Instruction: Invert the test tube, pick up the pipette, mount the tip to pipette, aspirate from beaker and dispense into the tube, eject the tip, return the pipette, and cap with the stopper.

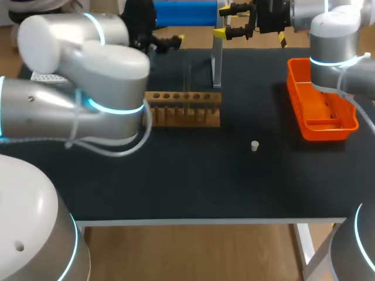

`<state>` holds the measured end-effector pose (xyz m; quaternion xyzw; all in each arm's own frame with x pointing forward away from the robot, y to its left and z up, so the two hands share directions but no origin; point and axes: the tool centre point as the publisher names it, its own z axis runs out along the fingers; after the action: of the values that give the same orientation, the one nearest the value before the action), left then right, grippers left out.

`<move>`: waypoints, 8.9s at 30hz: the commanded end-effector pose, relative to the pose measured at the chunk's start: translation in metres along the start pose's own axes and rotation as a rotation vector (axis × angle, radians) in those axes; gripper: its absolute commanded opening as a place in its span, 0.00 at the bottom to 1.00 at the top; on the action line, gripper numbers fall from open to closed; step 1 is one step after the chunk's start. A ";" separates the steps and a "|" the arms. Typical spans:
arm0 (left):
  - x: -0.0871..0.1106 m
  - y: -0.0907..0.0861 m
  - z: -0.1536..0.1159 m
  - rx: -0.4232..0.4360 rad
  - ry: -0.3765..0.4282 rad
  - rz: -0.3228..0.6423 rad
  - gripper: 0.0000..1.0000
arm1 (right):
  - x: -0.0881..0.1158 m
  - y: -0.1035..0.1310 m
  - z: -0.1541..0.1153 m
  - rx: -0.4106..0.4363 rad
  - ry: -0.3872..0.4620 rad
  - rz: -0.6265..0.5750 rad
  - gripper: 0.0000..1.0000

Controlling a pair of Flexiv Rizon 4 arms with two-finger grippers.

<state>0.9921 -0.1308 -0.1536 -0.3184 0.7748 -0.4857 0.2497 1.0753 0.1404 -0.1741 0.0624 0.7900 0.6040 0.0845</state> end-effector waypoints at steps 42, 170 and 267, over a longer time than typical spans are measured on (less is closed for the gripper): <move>0.035 0.081 0.055 -0.030 0.640 0.200 1.00 | -0.001 0.000 -0.001 0.002 0.004 0.000 1.00; 0.058 0.113 0.103 -0.100 0.560 0.283 1.00 | -0.001 0.000 -0.001 0.002 0.004 0.000 1.00; 0.062 0.113 0.100 -0.110 0.560 0.283 1.00 | 0.176 -0.147 -0.209 0.246 -0.219 0.136 1.00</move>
<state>0.9911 -0.1992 -0.3026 -0.0745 0.8747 -0.4731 0.0749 0.8645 -0.0605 -0.2682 0.1926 0.8351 0.4998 0.1256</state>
